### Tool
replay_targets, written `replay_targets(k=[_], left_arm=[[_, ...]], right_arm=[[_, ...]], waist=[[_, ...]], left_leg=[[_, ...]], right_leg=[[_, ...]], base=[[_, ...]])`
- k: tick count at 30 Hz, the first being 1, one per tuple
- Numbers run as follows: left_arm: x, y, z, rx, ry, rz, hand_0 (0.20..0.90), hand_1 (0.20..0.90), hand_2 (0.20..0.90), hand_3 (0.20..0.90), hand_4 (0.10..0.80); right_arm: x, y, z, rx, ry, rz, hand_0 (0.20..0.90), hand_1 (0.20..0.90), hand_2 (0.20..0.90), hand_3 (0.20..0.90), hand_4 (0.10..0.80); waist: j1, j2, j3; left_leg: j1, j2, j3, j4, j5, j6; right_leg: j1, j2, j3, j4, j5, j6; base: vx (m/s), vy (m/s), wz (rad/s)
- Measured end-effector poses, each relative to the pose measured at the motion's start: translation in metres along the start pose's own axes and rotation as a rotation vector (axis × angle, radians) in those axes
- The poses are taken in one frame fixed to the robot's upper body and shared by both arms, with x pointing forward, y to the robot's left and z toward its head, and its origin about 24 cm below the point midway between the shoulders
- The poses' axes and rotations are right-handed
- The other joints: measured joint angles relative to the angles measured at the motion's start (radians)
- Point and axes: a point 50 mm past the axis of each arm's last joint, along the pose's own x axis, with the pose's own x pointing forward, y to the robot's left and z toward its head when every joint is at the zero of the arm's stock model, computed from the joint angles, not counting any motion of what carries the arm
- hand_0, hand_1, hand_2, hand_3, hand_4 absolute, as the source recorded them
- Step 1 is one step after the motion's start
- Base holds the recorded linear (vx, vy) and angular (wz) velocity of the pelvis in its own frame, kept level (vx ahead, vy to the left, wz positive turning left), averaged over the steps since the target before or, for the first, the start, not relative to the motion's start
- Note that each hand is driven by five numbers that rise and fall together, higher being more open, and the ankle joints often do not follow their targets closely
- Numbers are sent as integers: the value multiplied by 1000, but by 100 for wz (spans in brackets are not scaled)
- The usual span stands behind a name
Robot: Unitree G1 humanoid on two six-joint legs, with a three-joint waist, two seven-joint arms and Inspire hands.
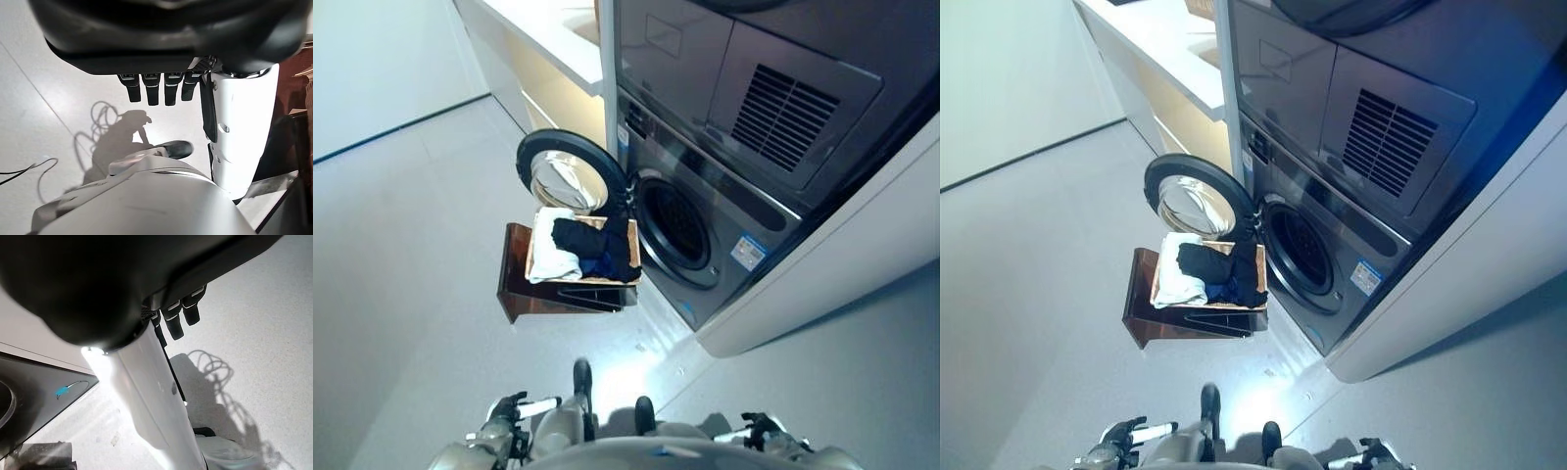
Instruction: Pick up the clothes and place them into the washing machine
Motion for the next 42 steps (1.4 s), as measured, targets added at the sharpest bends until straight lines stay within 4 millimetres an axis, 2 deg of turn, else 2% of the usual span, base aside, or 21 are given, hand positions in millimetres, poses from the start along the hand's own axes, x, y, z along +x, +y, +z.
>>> replay_targets(k=[3, 5, 6, 7, 8, 10, 12, 14, 15, 17, 19, 20, 21, 22, 23, 25, 28, 32, 36, 39, 42], left_arm=[[-1, -1, -8, -2, 24, 1, 900, 900, 900, 900, 800], [-2, -1, -12, 11, 43, -1, 900, 900, 900, 900, 800], [-2, 1, -12, 13, 43, 1, 900, 900, 900, 900, 800], [-2, 1, -18, 17, 57, 4, 900, 900, 900, 900, 800], [-2, 9, -15, 19, 46, 25, 900, 900, 900, 900, 800], [0, 12, -5, 22, 21, 33, 900, 900, 900, 900, 800], [2, 4, 12, 22, -21, 12, 900, 900, 900, 900, 800], [2, -5, 22, 38, -72, -14, 900, 900, 900, 900, 800], [2, -7, 24, 75, -80, -23, 900, 900, 900, 900, 800], [2, -9, 28, 107, -97, -32, 900, 900, 900, 900, 800], [2, -8, 30, 126, -99, -33, 900, 900, 900, 900, 800], [2, -7, 27, 139, -88, -32, 900, 900, 900, 900, 800], [1, -8, 20, 155, -67, -37, 900, 900, 900, 900, 800], [1, -5, 17, 158, -54, -28, 900, 900, 900, 900, 800], [2, -4, 16, 158, -49, -23, 900, 900, 900, 900, 800], [2, 1, 16, 149, -45, -6, 900, 900, 900, 900, 800], [1, 3, 8, 142, -27, -4, 900, 900, 900, 900, 800], [0, -12, 3, 119, -23, -48, 900, 900, 900, 900, 800], [-1, -18, 2, 121, -23, -68, 900, 900, 900, 900, 800], [-1, -23, 8, 137, -40, -91, 900, 900, 900, 900, 800], [-1, -19, 4, 143, -29, -84, 900, 900, 900, 900, 800]], right_arm=[[-1, 1, -8, 34, 23, -1, 900, 900, 900, 900, 800], [-2, 3, -15, 47, 52, 2, 900, 900, 900, 900, 800], [-2, 5, -17, 49, 65, 8, 900, 900, 900, 900, 800], [-5, 13, -25, 48, 93, 25, 900, 900, 900, 900, 800], [-5, 21, -19, 48, 78, 47, 900, 900, 900, 900, 800], [-6, 30, -8, 46, 41, 71, 900, 900, 900, 900, 800], [-5, 29, 5, 51, 7, 71, 900, 900, 900, 900, 800], [-4, 27, 25, 64, -67, 65, 900, 900, 900, 900, 800], [-3, 26, 32, 68, -97, 65, 900, 900, 900, 900, 800], [-3, 24, 39, 70, -124, 60, 900, 900, 900, 900, 800], [-3, 22, 42, 73, -132, 56, 900, 900, 900, 900, 800], [-3, 22, 43, 73, -133, 57, 900, 900, 900, 900, 800], [-3, 22, 34, 119, -112, 53, 900, 900, 900, 900, 800], [-2, 19, 33, 162, -104, 41, 900, 900, 900, 900, 800], [-2, 18, 35, 164, -112, 42, 900, 900, 900, 900, 800], [-2, 16, 45, 167, -149, 40, 900, 900, 900, 900, 800], [-4, 26, 42, 152, -138, 65, 900, 900, 900, 900, 800], [-3, 22, 32, 78, -118, 59, 900, 900, 900, 900, 800], [-1, 16, 24, 71, -91, 46, 900, 900, 900, 900, 800], [0, 7, 19, 67, -83, 19, 900, 900, 900, 900, 800], [-1, 12, 9, 54, -61, 37, 900, 900, 900, 900, 800]], waist=[[3, 0, -46], [-2, 1, -83], [-2, -2, -95], [-1, -25, -119], [-3, -61, -131], [-4, -91, -134], [0, -91, -134], [5, -75, -135], [6, -75, -139], [3, -74, -140], [-12, -57, -120], [-12, -50, -101], [-32, -24, -96], [-31, -23, -80], [-35, -24, -72], [-48, -44, -56], [-59, -77, -60], [-29, -25, -89], [-31, -21, -107], [-36, -15, -115], [-36, -31, -127]], left_leg=[[9, 18, 21, 25, 8, 12], [12, 16, 26, 40, 30, 38], [22, 6, 34, 33, 55, 73], [51, -8, 78, 17, 83, 165], [66, -35, 88, 9, 68, 183], [72, -62, 104, 20, 38, 200], [78, -80, 101, 35, 13, 212], [120, -80, 114, 25, -21, 218], [129, -85, 114, 25, -30, 224], [130, -88, 115, 31, -46, 230], [162, -91, 85, 13, -58, 249], [190, -87, 81, 5, -50, 249], [209, -82, 58, 0, -78, 259], [223, -83, 70, 2, -85, 261], [232, -84, 70, 1, -88, 256], [250, -85, 66, 6, -90, 241], [318, -99, 64, 6, -117, 206], [344, -45, 73, 11, -151, 166], [367, -33, 72, 17, -161, 143], [367, -25, 75, 7, -162, 156], [367, -29, 75, 7, -161, 160]], right_leg=[[12, -3, 1, 1, -4, 7], [14, -8, 2, 4, -14, 47], [23, -19, 8, 4, -25, 63], [26, -35, 23, 18, -48, 95], [30, -65, 24, 26, -64, 112], [28, -93, 25, 43, -80, 126], [30, -108, 23, 71, -87, 160], [6, -107, 23, 184, -130, 232], [-20, -111, 23, 263, -165, 251], [-77, -108, 26, 386, -188, 270], [-181, -92, 44, 631, -177, 278], [-230, -94, 41, 747, -184, 275], [-259, -104, 22, 646, -219, 227], [-270, -112, 19, 476, -207, 210], [-285, -115, 17, 413, -193, 213], [-318, -123, -18, 259, -114, 217], [-264, -113, -33, 209, 84, 166], [-132, -60, -57, 16, 167, 117], [-84, -45, -55, 1, 158, 99], [-87, -39, -57, 1, 160, 103], [-87, -44, -57, 1, 160, 104]], base=[[313, 193, -38], [277, 148, -16], [296, 176, -26], [270, 167, -25], [267, 165, -27], [252, 159, -6], [260, 161, 13], [257, 186, -7], [149, 137, -9], [178, 133, 5], [223, 85, 12], [246, 4, 27], [209, -44, 16], [148, -49, 15], [119, -84, -3], [99, -86, 20], [128, -71, 56], [135, -46, 16], [51, -32, -5], [11, -66, -3], [-26, -76, 2]])
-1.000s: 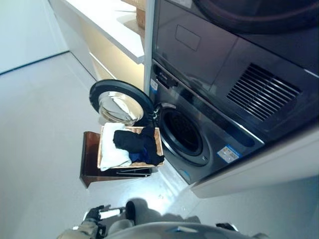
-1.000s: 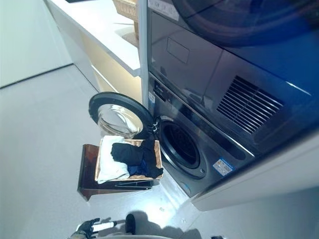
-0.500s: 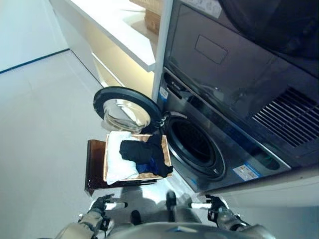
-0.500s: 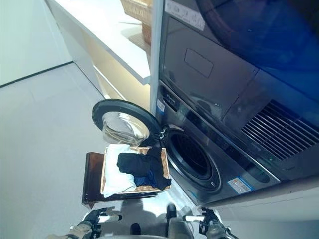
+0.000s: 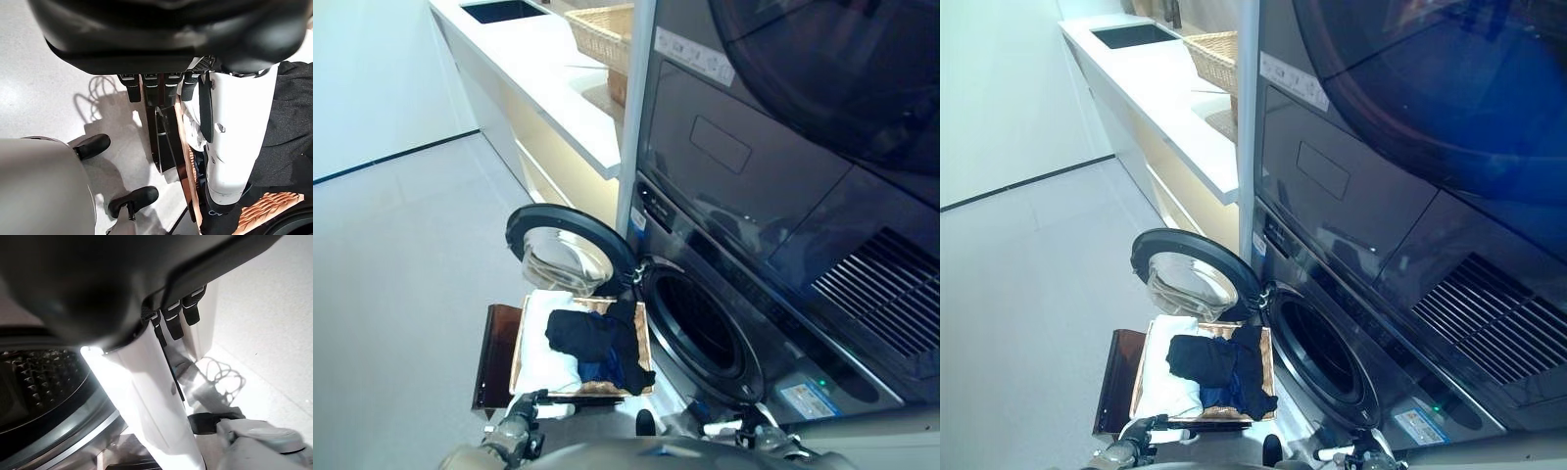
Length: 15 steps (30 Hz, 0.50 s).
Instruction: Pick up the clothes and place them into the washing machine
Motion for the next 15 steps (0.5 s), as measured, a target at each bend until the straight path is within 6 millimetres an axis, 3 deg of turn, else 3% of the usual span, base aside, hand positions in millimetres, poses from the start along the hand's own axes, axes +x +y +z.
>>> replay_targets(k=[2, 6, 7, 8, 9, 11, 13, 14, 15], left_arm=[[-1, 0, -5, 0, 11, 0, 900, 900, 900, 900, 800], [0, -1, 1, 1, -3, -2, 900, 900, 900, 900, 800], [0, -1, 3, -6, -8, -2, 900, 900, 900, 900, 800], [1, 0, 8, 10, -19, 0, 900, 900, 900, 900, 800], [1, -1, 14, 20, -38, -3, 900, 900, 900, 900, 800], [2, -6, 19, 53, -56, -14, 900, 900, 900, 900, 800], [2, -6, 21, 96, -63, -17, 900, 900, 900, 900, 800], [2, -1, 22, 109, -66, -2, 900, 900, 900, 900, 800], [2, 0, 21, 109, -68, 7, 900, 900, 900, 900, 800]], right_arm=[[0, 2, -1, -12, 3, 18, 900, 900, 900, 900, 800], [0, 3, 5, -81, -23, 28, 900, 900, 900, 900, 800], [1, 2, 11, -84, -40, 25, 900, 900, 900, 900, 800], [2, 1, 19, -105, -60, 24, 900, 900, 900, 900, 800], [2, -2, 29, -134, -92, 17, 900, 900, 900, 900, 800], [3, -11, 51, -177, -166, -7, 900, 900, 900, 900, 800], [2, -13, 76, -250, -259, -21, 900, 900, 900, 900, 800], [-1, -8, 91, -312, -320, -16, 900, 900, 900, 900, 800], [-2, -7, 98, -339, -346, -15, 900, 900, 900, 900, 800]], waist=[[2, -2, 1], [9, -12, 17], [8, -23, 25], [0, -43, 33], [5, -55, 32], [5, -33, 35], [-6, -25, 45], [-7, -37, 49], [3, -28, 52]], left_leg=[[-6, -1, -3, 9, 1, 2], [-56, -4, -80, 89, -18, -8], [-85, -5, -84, 131, -26, -20], [-128, -2, -84, 181, -38, -55], [-158, 14, -83, 165, -29, -69], [-181, 52, -75, 126, -24, -69], [-191, 40, -60, 94, 49, -75], [-189, 14, -48, 76, 65, -57], [-191, 27, -34, 57, 79, -37]], right_leg=[[0, -1, 0, 1, 0, 1], [-6, -20, -4, -6, -5, -6], [-5, -35, 4, -5, -11, -16], [-15, -52, 12, -4, -26, -15], [-34, -72, 17, 0, -32, -1], [-80, -75, 24, 26, -31, 18], [-112, -92, 33, 39, -32, 36], [-129, -110, 49, 23, -49, 61], [-132, -111, 47, 13, -65, 73]], base=[[-153, -101, 9], [-57, 51, 25], [-32, 192, 37], [-48, 278, 33], [-49, 276, 18], [-83, 269, -22], [-87, 233, -35], [-84, 189, -54], [-78, 124, -77]])
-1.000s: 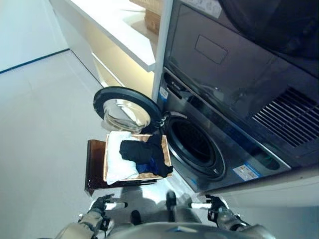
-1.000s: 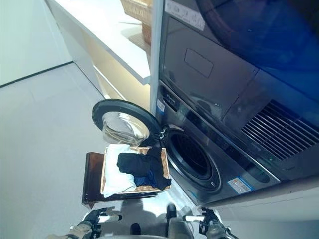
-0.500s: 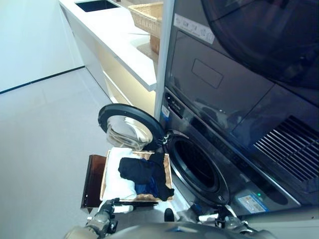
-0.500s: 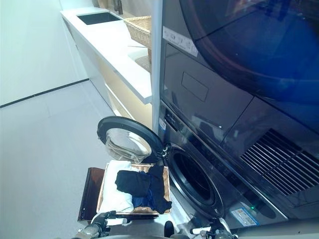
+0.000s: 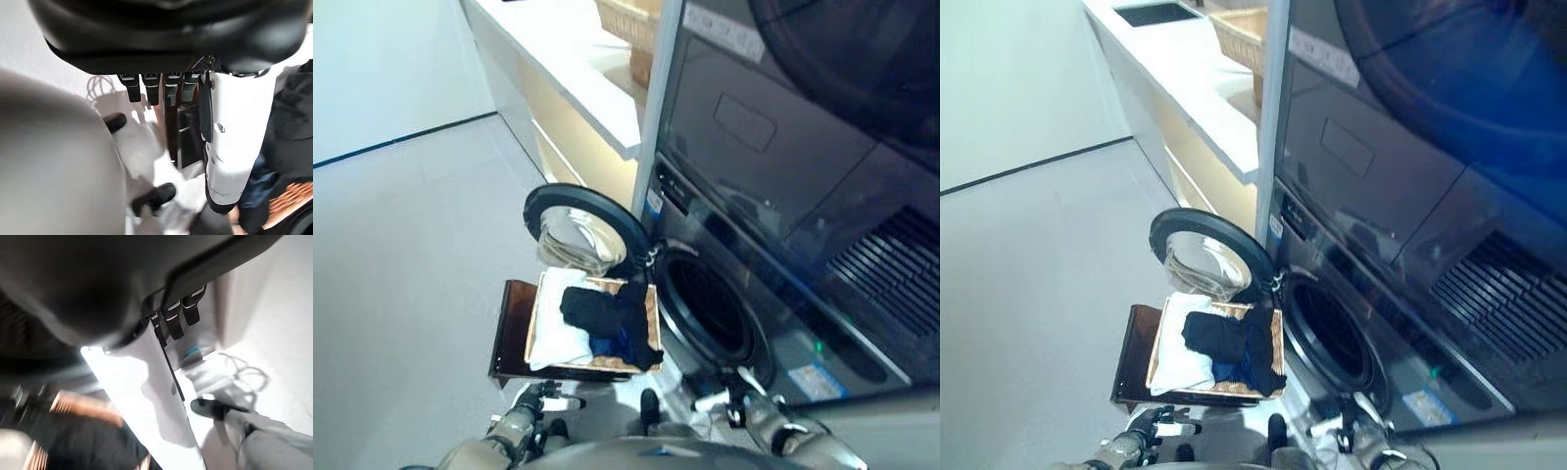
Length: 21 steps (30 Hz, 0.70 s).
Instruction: Pick up the clothes and place them into the washing machine
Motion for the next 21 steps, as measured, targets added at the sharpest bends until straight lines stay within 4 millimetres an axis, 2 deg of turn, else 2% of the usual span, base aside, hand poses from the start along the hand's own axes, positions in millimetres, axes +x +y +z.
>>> replay_targets(k=[1, 2, 3, 4, 5, 8, 11, 13, 14, 18, 21], left_arm=[[0, 4, -1, 3, -11, 20, 900, 900, 900, 900, 800], [-1, 11, -4, 11, -13, 45, 900, 900, 900, 900, 800], [-1, 14, -6, 13, -8, 55, 900, 900, 900, 900, 800], [-2, 24, -12, 11, 10, 83, 900, 900, 900, 900, 800], [-2, 27, -14, 5, 16, 99, 900, 900, 900, 900, 800], [-3, 28, -19, -22, 25, 127, 900, 900, 900, 900, 800], [-4, 20, -20, -35, 24, 120, 900, 900, 900, 900, 800], [-1, 20, -6, -55, -11, 131, 900, 900, 900, 900, 800], [-1, 19, -3, -58, -20, 129, 900, 900, 900, 900, 800], [1, 21, 22, -77, -110, 134, 900, 900, 900, 900, 800], [2, 21, 33, -91, -135, 132, 900, 900, 900, 900, 800]], right_arm=[[3, -1, 18, -101, -59, 7, 900, 900, 900, 900, 800], [3, 0, 33, -164, -129, 10, 900, 900, 900, 900, 800], [3, 1, 38, -174, -151, 12, 900, 900, 900, 900, 800], [2, 5, 49, -184, -197, 14, 900, 900, 900, 900, 800], [3, 3, 56, -198, -215, 6, 900, 900, 900, 900, 800], [4, -6, 77, -284, -278, -33, 900, 900, 900, 900, 800], [3, -19, 102, -312, -356, -85, 900, 900, 900, 900, 800], [1, -38, 124, -321, -417, -156, 900, 900, 900, 900, 800], [1, -42, 128, -323, -426, -171, 900, 900, 900, 900, 800], [-11, -76, 179, -346, -553, -302, 900, 900, 900, 900, 800], [-18, -87, 200, -341, -601, -346, 900, 900, 900, 900, 800]], waist=[[6, 25, 6], [5, 35, 12], [5, 29, 11], [8, -4, 4], [9, -5, 6], [10, 9, 14], [13, 11, 20], [22, 10, 34], [24, 9, 42], [33, -3, 99], [38, -6, 124]], left_leg=[[1, 23, 35, -33, 23, 10], [-1, 27, 37, -55, 37, 16], [-3, 20, 36, -57, 45, 18], [-3, -9, 45, -57, 44, 25], [-2, -12, 47, -57, 48, 18], [-1, -15, 42, -57, 49, 16], [-4, -13, 30, -57, 49, 12], [-20, -13, 19, -56, 53, 9], [-20, -13, 17, -56, 54, 9], [-82, -11, -16, -33, 66, 6], [-95, -10, -28, -26, 67, 5]], right_leg=[[-36, 19, -20, 87, 3, -6], [-43, 25, -20, 155, -2, -7], [-33, 17, -19, 156, -1, -6], [15, -10, -15, 104, -19, 21], [34, -19, -16, 68, -6, 37], [67, -14, -18, 10, 19, 42], [77, -13, -22, -2, 19, 41], [68, -13, -31, -3, 20, 37], [69, -13, -32, -3, 21, 36], [37, -12, -61, -1, 31, 26], [35, -12, -74, -3, 31, 25]], base=[[-69, 95, -57], [-41, 59, -39], [-17, 46, -14], [6, 40, -6], [0, 0, 0], [-32, 37, 8], [-72, 25, 10], [-93, 16, 13], [-96, 7, 14], [-42, 14, 24], [-9, 10, 16]])
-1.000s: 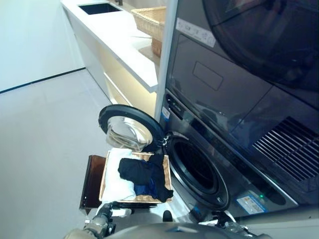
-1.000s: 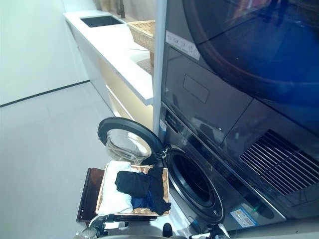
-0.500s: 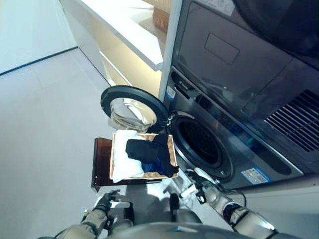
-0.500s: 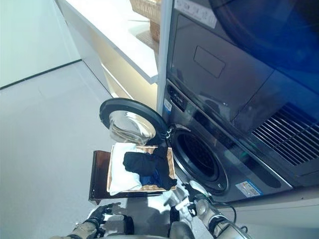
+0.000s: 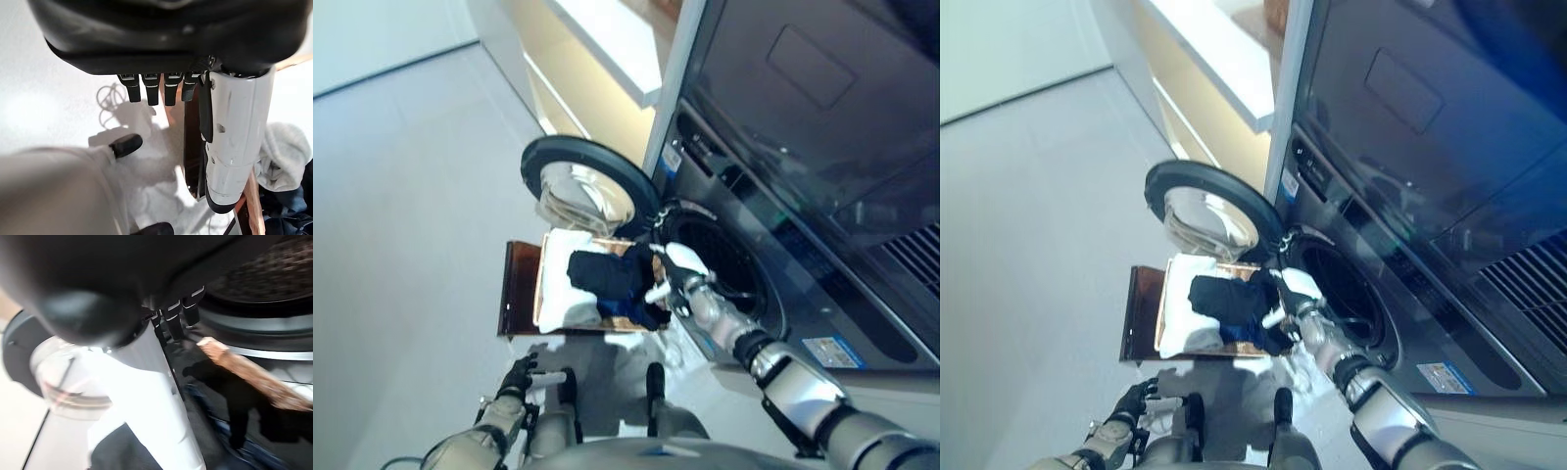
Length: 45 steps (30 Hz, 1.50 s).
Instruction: Pick up the clothes and place them into the washing machine
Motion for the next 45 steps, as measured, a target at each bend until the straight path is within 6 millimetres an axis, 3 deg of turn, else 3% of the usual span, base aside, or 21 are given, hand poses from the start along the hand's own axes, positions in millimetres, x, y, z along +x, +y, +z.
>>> replay_targets(k=[4, 7, 14, 33, 38, 45], left_arm=[[2, 3, 8, -5, -19, 31, 900, 900, 900, 900, 800], [2, 5, 10, -7, -25, 47, 900, 900, 900, 900, 800], [3, 6, 12, -10, -29, 51, 900, 900, 900, 900, 800], [4, 20, 15, -115, -39, 119, 900, 900, 900, 900, 800], [6, 17, 50, -146, -175, 108, 900, 900, 900, 900, 800], [4, 15, 77, -172, -288, 90, 900, 900, 900, 900, 800]], right_arm=[[10, -22, 21, -15, -62, -69, 900, 900, 900, 900, 800], [13, -27, 31, -39, -96, -77, 900, 900, 900, 900, 800], [15, -18, 50, -7, -137, -54, 900, 900, 900, 900, 800], [15, -14, 43, 15, -98, -39, 900, 900, 900, 900, 800], [16, -29, 30, 3, -69, -89, 900, 900, 900, 900, 800], [18, -55, 16, 0, -24, -171, 900, 900, 900, 900, 800]], waist=[[20, -3, 16], [27, -8, 23], [33, -19, 31], [52, -19, 96], [56, 14, 141], [55, 59, 212]], left_leg=[[-28, 0, -17, 7, 3, 0], [-29, 0, -24, 7, 2, -1], [-30, -1, -41, 5, 2, 0], [-72, -2, -51, 13, 13, -3], [-132, -4, -73, 50, 13, -4], [-189, -3, -89, 104, 9, -4]], right_leg=[[-14, -1, -3, -1, 0, -1], [-11, 0, -3, -1, 0, -1], [-8, -1, -6, -1, 0, -1], [-39, -2, -12, 0, -1, -1], [-68, -3, -14, 6, 0, -1], [-105, -3, -28, 35, -1, -2]], base=[[-2, 10, 12], [-15, 13, 12], [-14, 15, 4], [-10, 4, 2], [-30, 1, 16], [-39, 10, 6]])
